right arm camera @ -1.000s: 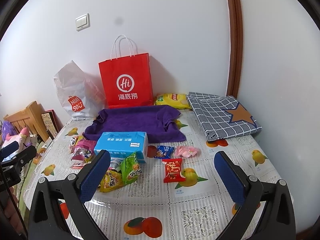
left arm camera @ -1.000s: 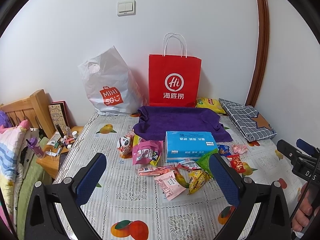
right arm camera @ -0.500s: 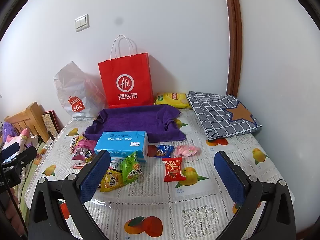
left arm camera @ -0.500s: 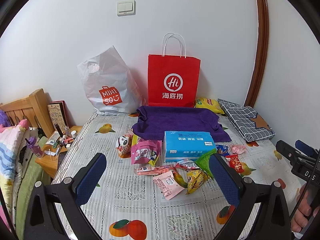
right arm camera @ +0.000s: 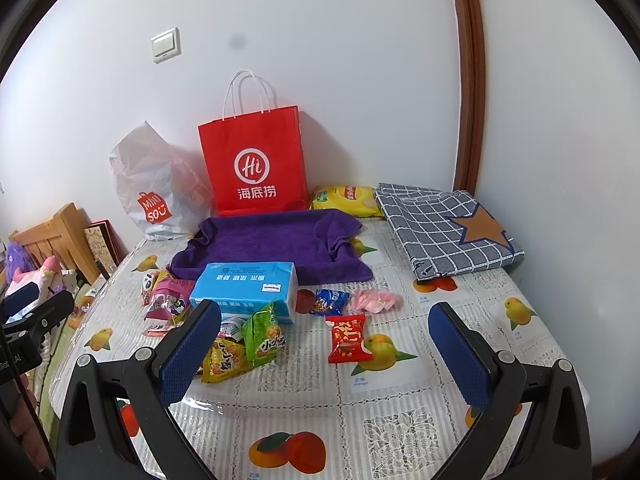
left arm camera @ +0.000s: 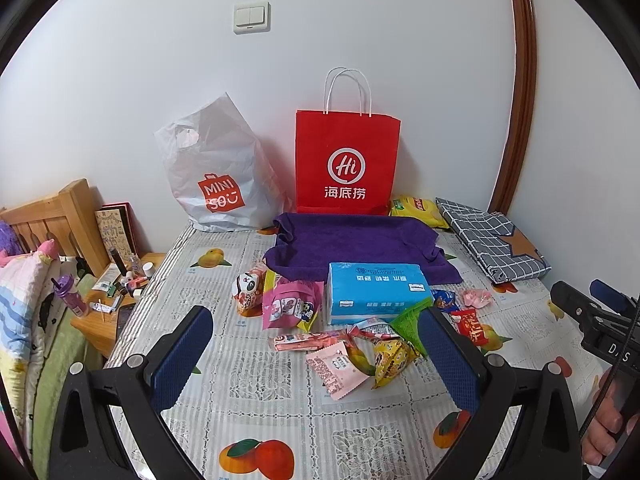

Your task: Organize snacks

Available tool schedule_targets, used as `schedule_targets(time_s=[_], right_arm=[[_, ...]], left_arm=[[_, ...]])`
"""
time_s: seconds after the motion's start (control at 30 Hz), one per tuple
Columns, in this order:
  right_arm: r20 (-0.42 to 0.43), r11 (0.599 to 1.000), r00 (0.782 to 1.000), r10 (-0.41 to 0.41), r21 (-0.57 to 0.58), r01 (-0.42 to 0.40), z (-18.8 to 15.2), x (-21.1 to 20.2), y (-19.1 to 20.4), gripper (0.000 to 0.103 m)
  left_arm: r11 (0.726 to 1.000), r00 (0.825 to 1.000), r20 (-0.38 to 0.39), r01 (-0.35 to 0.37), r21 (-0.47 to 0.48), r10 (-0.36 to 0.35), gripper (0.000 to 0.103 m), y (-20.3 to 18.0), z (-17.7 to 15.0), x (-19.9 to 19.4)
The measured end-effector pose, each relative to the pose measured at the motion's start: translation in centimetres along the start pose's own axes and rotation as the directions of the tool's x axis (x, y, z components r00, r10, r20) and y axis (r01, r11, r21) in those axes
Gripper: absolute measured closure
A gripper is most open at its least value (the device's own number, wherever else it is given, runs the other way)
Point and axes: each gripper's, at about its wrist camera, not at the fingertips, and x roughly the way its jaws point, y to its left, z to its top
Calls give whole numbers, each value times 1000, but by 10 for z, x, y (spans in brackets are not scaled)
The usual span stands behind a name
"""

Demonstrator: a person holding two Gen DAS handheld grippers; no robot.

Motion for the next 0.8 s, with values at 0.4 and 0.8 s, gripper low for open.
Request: schedule_targets(time_s=[0.4, 0.8], right_arm=[[5, 1000, 1000, 7, -11, -7, 0, -1, 1, 1], [-5, 1000, 1000, 14, -12, -14, 0, 2, 4, 1]], left_arm=[[1000, 1000, 4, 0, 1, 0, 0, 0, -2, -1], [1000, 1000, -1, 3, 4, -3, 0, -3, -1, 0]])
